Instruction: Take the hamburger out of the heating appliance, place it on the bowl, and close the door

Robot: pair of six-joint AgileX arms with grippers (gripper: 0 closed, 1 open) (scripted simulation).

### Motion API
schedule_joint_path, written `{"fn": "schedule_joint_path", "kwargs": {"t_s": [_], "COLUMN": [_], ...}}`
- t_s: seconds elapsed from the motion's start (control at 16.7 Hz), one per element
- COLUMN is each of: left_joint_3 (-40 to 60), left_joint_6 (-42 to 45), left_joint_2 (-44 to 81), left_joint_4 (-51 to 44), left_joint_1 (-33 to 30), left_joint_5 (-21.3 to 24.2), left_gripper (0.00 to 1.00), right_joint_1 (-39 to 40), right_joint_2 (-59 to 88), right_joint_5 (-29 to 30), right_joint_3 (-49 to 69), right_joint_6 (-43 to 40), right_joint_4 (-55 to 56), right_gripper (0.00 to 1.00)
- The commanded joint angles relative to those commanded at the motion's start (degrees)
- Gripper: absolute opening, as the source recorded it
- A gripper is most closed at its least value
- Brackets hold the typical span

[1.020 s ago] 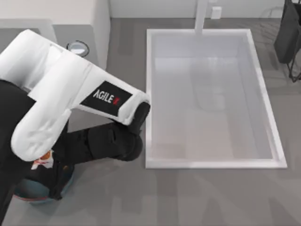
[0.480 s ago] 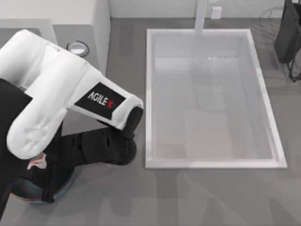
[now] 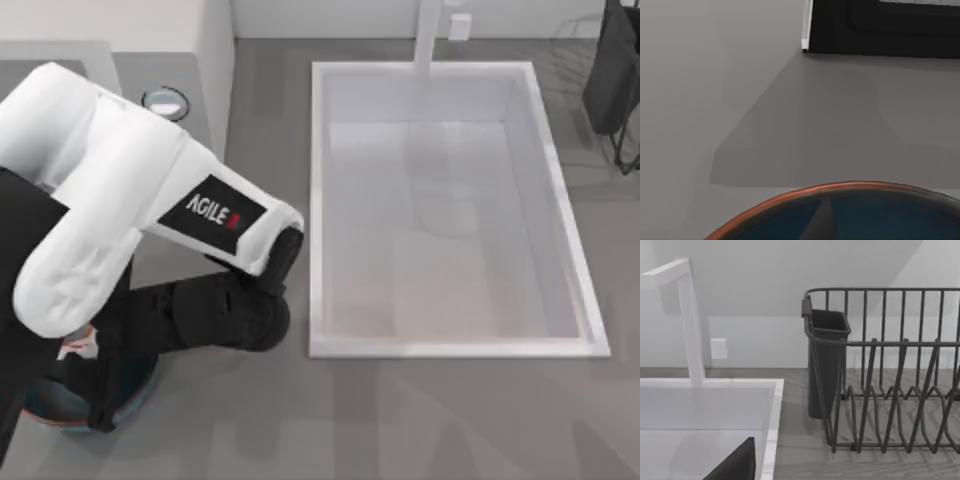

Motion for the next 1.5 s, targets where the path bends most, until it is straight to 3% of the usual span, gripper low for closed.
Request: {"fn": "schedule_joint_path", "kwargs": {"t_s": [0.36,0.42,1.08,1.32,1.5], "left_joint_3": [0.00,0.00,-1.27,-9.29,-18.20], "left_joint_6": [0.00,0.00,-0.86,9.51,23.63], "left_joint_2": [0.00,0.00,-3.95,-14.12,-27.67], "left_joint_4": [0.00,0.00,1.00,10.99,22.92], "left_joint_1": [0.00,0.00,0.19,3.46,7.16], "left_joint_5": [0.00,0.00,-0.63,3.76,8.85], "left_gripper": [0.98,1.00,1.00,1.00,1.00], "right_joint_1": [0.00,0.00,0.00,0.00,0.00], "right_joint_2": [0.00,0.00,0.00,0.00,0.00], "right_joint_5": [0.00,0.00,0.00,0.00,0.00], "right_joint_3": [0.00,0.00,0.00,0.00,0.00], "right_joint_6": [0.00,0.00,0.00,0.00,0.00], "right_joint_4": [0.00,0.00,0.00,0.00,0.00], "right_gripper": [1.00,1.00,1.00,1.00,1.00]}}
